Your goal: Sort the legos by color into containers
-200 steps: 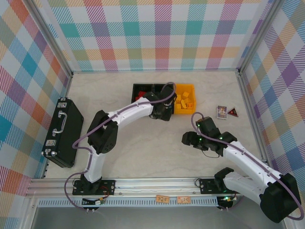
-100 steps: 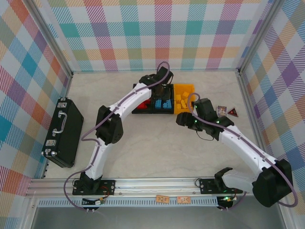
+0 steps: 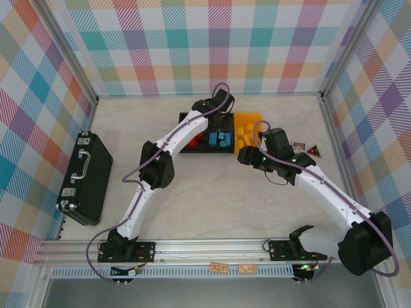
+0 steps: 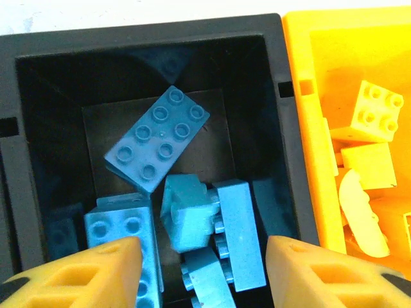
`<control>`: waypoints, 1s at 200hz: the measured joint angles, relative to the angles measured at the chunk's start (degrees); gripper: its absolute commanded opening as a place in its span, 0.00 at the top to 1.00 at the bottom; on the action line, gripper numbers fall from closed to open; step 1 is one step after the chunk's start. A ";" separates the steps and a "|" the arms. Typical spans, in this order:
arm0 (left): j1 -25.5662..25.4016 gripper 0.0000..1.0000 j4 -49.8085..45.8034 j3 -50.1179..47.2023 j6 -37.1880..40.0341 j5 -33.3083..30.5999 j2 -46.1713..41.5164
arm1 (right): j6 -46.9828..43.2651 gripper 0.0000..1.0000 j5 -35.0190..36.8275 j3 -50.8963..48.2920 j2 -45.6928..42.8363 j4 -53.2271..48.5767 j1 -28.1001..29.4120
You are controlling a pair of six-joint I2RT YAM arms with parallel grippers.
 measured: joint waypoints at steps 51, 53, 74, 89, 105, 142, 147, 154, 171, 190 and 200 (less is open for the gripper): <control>-0.24 0.45 2.29 -6.16 0.02 1.49 -4.17 | -0.22 0.30 0.04 -0.94 -1.16 -0.48 -0.94; -0.28 0.45 2.69 -7.21 0.02 1.51 -4.87 | -0.24 0.29 0.04 -0.94 -1.16 -0.52 -1.03; -0.44 0.40 6.62 -18.91 -0.02 2.05 -13.53 | -1.53 0.25 0.37 -0.94 -0.98 -0.61 -1.90; -0.48 0.36 10.78 -28.55 -0.07 2.14 -21.49 | -2.84 0.21 0.87 -0.72 -0.50 -0.61 -2.78; -0.55 0.29 15.34 -38.51 0.09 1.40 -30.42 | -4.20 0.18 1.36 0.07 0.57 -0.55 -3.85; 0.85 0.00 23.10 -55.04 0.57 -1.27 -45.55 | -6.56 0.01 2.62 2.47 3.91 1.11 -7.10; 1.33 0.00 23.69 -56.74 0.44 -1.86 -46.88 | -6.84 0.01 3.08 2.97 4.66 1.14 -7.54; 2.08 0.00 24.11 -58.45 0.46 -2.67 -48.09 | -7.19 0.01 3.76 3.61 5.62 1.22 -8.02; 4.22 0.00 24.48 -61.86 0.66 -4.92 -49.92 | -7.80 0.01 6.23 4.48 7.37 2.05 -8.81; 6.78 0.00 26.38 -66.90 1.44 -7.89 -52.28 | -8.98 0.01 11.34 4.48 7.76 3.10 -9.20; 8.15 0.00 27.54 -70.10 1.60 -9.27 -53.96 | -9.57 0.01 15.15 4.46 7.76 3.80 -9.33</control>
